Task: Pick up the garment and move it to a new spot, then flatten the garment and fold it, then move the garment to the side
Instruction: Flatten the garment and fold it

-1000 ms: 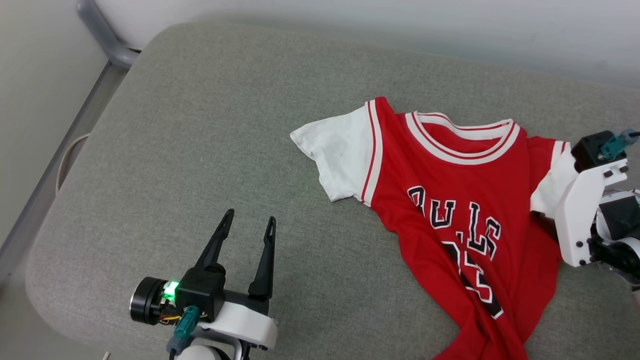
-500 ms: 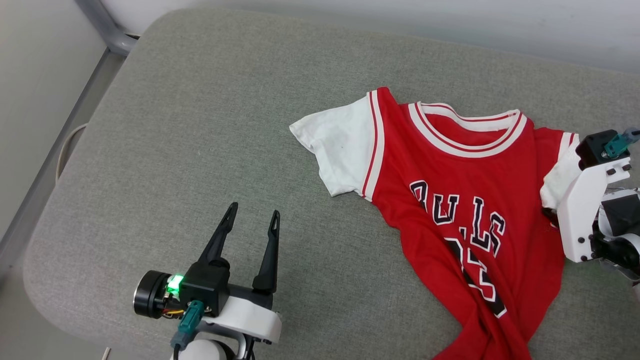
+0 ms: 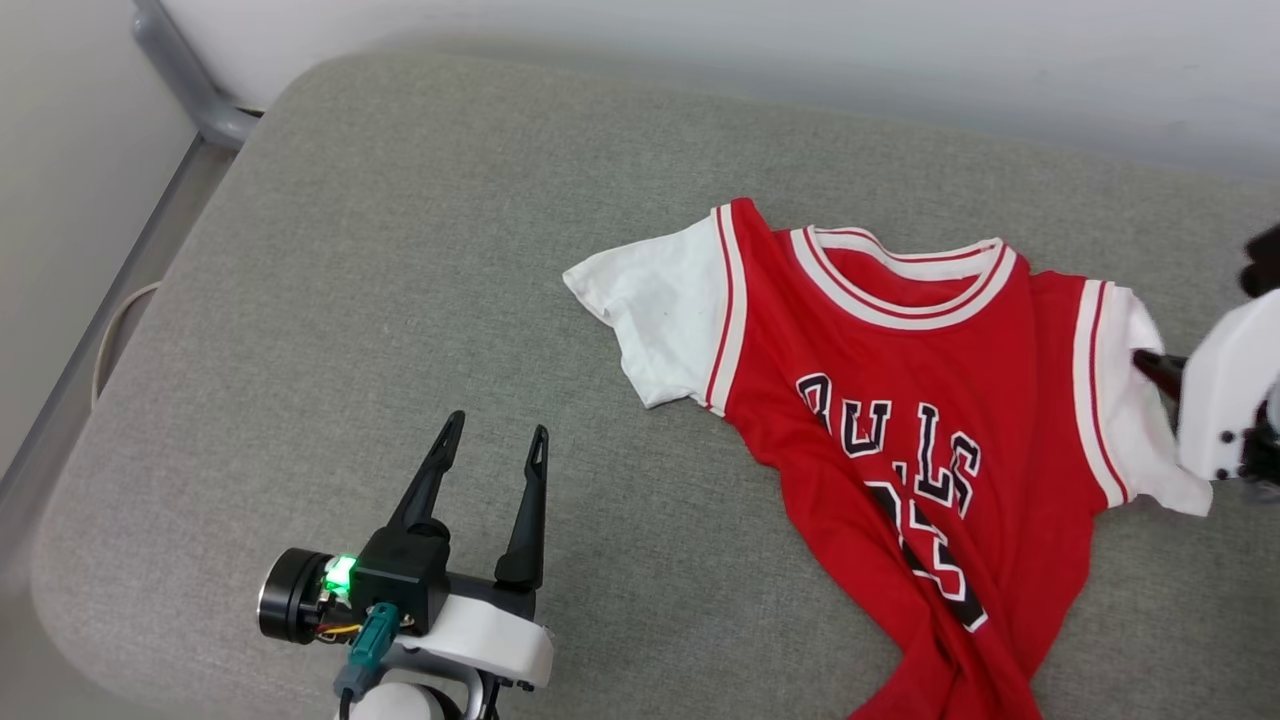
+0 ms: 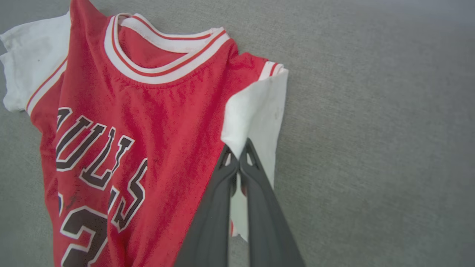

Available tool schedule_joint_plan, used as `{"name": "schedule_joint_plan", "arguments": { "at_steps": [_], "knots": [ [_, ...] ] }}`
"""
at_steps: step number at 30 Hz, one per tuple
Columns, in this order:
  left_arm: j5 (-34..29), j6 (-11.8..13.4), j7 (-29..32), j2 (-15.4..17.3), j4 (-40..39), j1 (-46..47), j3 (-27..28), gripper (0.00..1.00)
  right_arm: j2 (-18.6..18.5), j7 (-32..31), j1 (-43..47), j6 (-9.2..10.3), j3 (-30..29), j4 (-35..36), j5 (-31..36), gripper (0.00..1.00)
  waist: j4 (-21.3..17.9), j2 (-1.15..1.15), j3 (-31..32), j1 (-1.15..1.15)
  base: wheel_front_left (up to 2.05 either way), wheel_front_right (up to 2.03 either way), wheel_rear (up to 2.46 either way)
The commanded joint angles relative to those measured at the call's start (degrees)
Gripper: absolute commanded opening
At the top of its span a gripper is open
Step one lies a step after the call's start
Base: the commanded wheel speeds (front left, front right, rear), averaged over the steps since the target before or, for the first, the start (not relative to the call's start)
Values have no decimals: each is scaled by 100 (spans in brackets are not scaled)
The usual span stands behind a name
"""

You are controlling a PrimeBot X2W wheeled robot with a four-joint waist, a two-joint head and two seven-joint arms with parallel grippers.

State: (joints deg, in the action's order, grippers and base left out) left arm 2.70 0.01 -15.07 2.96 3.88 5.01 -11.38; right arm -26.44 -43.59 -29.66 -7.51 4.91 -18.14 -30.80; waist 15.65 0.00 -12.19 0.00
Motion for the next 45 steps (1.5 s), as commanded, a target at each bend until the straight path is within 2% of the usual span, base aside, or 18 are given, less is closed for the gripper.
{"name": "schedule_joint_plan", "arguments": {
  "at_steps": [1,4,9,14,15,16,21,25,29,32,39,45],
  "knots": [
    [-30,-1,-15,-14,3,-34,14,100,-70,6,122,4,-123,33,-25,0,-55,0,55,0,0,0,0],
    [-44,-16,-15,-13,-21,-86,44,100,-136,-55,212,4,-573,72,23,0,-116,0,75,0,0,0,0],
    [-54,-48,-15,-14,-71,-56,83,100,-24,-242,318,3,-1432,-96,93,0,-197,0,-40,0,0,0,0],
    [-86,-81,-15,-14,-79,62,69,100,-18,-93,244,4,-2066,-496,601,0,-238,0,-231,0,0,0,0],
    [-87,-86,-15,-14,-82,83,66,100,-51,4,198,4,-2158,-603,760,39,-239,0,-259,0,0,0,0],
    [-88,-82,-15,-12,-81,102,72,100,-90,130,146,5,-2271,-734,930,100,-240,0,-278,0,0,0,0],
    [-107,-78,-15,-13,-32,123,97,100,-69,865,-108,4,-2626,-1241,1795,100,-261,0,-235,0,0,0,0],
    [-125,-81,-15,-2,5,54,167,100,74,1334,-288,4,-2595,-1355,1979,100,-338,0,-14,0,0,0,0],
    [-126,-101,-15,35,-2,-20,231,100,216,1851,-293,4,-2273,-1166,1880,100,-459,0,287,0,0,0,0],
    [-111,-119,-15,51,-30,-84,297,100,344,2225,-135,4,-1868,-811,1556,100,-568,0,510,0,0,0,0],
    [-59,-137,-15,90,-105,-214,455,100,303,3089,555,5,-1097,238,957,100,-800,0,874,0,0,0,0],
    [-19,-157,-15,95,-176,-379,620,100,551,3966,1517,5,-972,1133,916,100,-971,0,1066,0,0,0,0]
  ]
}}
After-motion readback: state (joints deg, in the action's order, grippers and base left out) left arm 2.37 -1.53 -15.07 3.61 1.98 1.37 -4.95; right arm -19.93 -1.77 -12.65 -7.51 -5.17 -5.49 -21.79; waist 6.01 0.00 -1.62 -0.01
